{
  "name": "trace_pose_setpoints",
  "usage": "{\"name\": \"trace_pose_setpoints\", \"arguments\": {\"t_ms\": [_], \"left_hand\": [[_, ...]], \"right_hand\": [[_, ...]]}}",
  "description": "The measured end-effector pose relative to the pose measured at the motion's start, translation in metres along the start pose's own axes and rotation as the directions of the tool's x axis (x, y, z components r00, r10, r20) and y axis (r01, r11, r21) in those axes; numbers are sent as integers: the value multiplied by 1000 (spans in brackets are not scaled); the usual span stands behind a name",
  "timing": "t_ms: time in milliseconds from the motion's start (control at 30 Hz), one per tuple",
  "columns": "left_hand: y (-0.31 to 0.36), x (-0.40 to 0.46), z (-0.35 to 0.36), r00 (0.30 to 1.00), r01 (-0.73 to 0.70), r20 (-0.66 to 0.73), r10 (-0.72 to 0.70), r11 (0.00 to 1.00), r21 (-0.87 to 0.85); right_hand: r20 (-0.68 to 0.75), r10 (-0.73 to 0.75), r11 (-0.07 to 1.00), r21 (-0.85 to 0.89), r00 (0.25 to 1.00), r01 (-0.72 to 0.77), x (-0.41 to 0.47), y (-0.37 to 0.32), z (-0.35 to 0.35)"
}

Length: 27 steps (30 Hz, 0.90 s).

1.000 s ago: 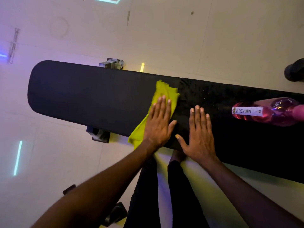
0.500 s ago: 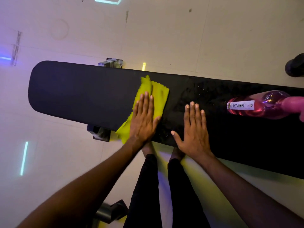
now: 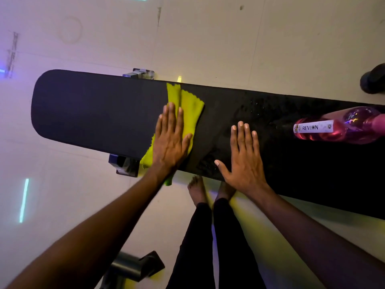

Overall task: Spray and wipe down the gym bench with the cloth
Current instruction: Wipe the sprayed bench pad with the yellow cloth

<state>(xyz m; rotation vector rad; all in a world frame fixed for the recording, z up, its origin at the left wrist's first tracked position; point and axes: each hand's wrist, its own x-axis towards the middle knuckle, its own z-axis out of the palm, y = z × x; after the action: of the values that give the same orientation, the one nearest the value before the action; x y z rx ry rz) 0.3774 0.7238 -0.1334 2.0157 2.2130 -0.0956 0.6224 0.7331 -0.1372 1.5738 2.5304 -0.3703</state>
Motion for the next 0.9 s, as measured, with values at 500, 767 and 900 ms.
{"name": "trace_pose_setpoints", "arguments": {"t_ms": [500, 767, 900], "left_hand": [[43, -11, 0, 984, -174, 19, 176, 981, -86], [98, 70, -11, 846, -528, 36, 531, 846, -75], [83, 75, -9, 910, -413, 16, 414, 910, -33]], "right_hand": [[-50, 153, 988, 10, 987, -152, -47, 30, 9], [-62, 134, 991, -5, 989, -134, -48, 33, 11], [-56, 118, 993, -6, 991, -119, -49, 38, 11]]}}
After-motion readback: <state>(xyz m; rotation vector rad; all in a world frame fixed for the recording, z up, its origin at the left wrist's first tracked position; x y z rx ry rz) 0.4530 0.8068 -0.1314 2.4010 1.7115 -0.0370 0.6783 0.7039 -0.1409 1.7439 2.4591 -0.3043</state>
